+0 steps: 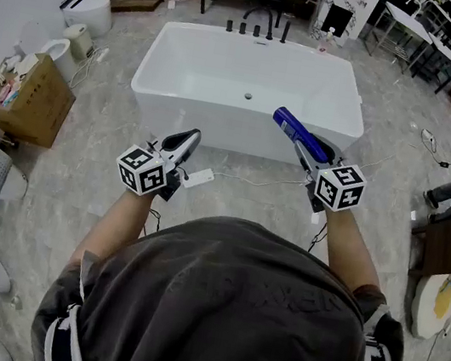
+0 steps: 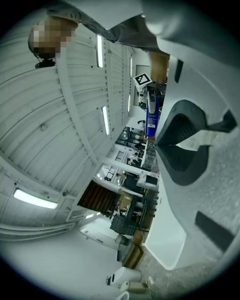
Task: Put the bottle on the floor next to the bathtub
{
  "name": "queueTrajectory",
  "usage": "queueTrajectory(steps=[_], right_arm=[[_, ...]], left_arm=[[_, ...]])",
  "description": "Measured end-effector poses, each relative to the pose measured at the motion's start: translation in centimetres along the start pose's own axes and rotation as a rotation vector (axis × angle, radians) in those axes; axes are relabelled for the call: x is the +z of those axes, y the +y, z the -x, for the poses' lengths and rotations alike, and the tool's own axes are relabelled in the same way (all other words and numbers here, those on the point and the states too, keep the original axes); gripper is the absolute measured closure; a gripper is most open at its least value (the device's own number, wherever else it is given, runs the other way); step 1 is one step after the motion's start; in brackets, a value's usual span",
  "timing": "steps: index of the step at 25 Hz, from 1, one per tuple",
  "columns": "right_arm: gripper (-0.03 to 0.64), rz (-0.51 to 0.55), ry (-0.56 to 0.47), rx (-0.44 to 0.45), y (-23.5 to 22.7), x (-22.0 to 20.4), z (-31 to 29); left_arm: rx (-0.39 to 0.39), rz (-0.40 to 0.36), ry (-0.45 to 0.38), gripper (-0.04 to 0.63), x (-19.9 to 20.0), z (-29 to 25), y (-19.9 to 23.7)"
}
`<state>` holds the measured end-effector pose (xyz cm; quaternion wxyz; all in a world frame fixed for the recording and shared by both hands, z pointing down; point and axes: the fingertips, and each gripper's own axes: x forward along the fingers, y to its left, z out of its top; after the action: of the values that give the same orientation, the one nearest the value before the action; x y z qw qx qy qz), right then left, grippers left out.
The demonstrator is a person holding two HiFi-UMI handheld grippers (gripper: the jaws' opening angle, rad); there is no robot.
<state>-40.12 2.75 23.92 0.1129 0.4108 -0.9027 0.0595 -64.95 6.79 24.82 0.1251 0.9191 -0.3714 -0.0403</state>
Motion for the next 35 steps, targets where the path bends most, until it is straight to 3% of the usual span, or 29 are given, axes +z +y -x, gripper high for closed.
queueTrajectory(steps=[18, 29, 35], right_arm=[[0.480, -0.010, 0.013, -0.007, 0.0, 0.0, 0.1], [0.480, -0.048, 0.039, -0.058, 6.2, -0.3, -5.0], [0.480, -0.076, 0.062, -0.060, 5.1, -1.7, -3.4]], left_arm=[[-0.005, 0.013, -0.012, 0.595, -0.1, 0.4, -0.3], [-0.078, 0.035, 0.012, 0.595, -1.1, 4.8, 7.7], [-0.113, 0.021, 0.058, 0.595, -2.7, 2.5, 6.3]])
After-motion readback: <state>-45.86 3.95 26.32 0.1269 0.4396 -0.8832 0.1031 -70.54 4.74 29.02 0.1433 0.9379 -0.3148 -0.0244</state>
